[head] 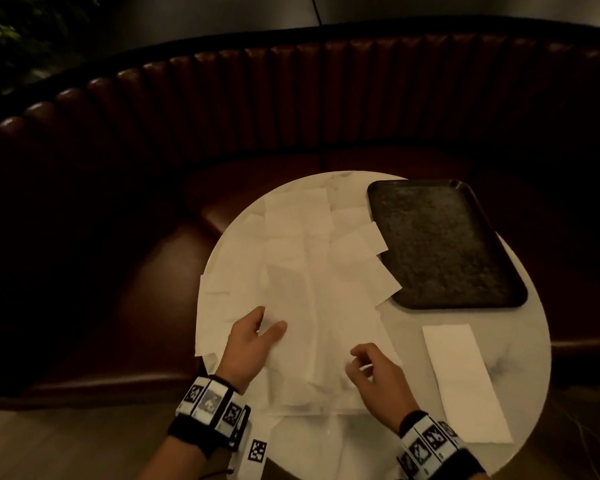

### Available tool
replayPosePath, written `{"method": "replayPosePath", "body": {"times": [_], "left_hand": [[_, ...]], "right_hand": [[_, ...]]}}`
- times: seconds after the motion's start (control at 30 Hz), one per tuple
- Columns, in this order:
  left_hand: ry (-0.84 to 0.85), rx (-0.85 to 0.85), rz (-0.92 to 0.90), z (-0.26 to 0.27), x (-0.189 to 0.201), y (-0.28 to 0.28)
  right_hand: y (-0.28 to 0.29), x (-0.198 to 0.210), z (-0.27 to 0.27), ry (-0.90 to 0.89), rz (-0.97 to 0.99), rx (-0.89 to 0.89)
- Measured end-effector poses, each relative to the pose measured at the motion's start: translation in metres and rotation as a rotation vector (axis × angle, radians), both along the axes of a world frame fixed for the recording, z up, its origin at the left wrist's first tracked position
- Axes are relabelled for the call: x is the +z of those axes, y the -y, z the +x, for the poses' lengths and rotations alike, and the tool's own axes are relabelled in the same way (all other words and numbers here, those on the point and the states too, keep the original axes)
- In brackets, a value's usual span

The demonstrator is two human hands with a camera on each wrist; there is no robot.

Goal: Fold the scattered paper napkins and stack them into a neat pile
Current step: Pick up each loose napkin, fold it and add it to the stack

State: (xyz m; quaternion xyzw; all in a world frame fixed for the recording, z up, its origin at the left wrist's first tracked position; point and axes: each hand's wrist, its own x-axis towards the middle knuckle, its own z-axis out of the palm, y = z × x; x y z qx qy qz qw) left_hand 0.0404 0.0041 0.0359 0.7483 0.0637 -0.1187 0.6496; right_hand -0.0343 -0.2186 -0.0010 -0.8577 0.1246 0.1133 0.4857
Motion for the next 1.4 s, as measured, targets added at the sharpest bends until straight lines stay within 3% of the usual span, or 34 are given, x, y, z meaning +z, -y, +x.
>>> {"method": "replayPosePath", "body": {"times": [0.2,0.37,0.57,0.7,0.8,0.93,1.07,1.2,1.3,1.4], "left_hand": [[-0.075,0.139,0.483,0.013,-0.036,-0.011],[-0.124,0.082,0.763,0.007,-0.042,-0.013],[0.056,0.142,0.894,0.006,-0.034,-0.02],[0.314,0.164,0.791,0.007,0.0,-0.021],[0.337,0.056,0.527,0.004,0.035,-0.019],[0.291,0.01,0.072,-0.011,0.084,-0.01],[0.283,0.054,-0.175,-0.025,0.113,-0.003],[0.19,0.109,-0.295,-0.036,0.118,-0.008],[0.054,0.151,-0.393,-0.043,0.112,-0.014],[-0.013,0.139,-0.321,-0.052,0.102,-0.017]], "right_hand": [[-0.017,-0.003,0.014,-0.078,0.014,-0.023],[-0.024,-0.006,0.019,-0.101,0.007,-0.019],[-0.011,-0.012,0.005,-0.109,-0.065,0.027],[-0.001,-0.006,-0.002,-0.089,-0.057,0.007],[-0.002,0.009,0.002,-0.065,0.039,-0.04],[-0.014,0.043,0.018,-0.141,0.504,-0.191],[-0.023,0.072,0.035,-0.217,1.014,-0.286],[-0.03,0.091,0.034,-0.247,1.358,-0.203],[-0.036,0.099,0.029,-0.154,1.35,-0.116],[-0.04,0.106,0.028,-0.081,1.302,-0.124]]}}
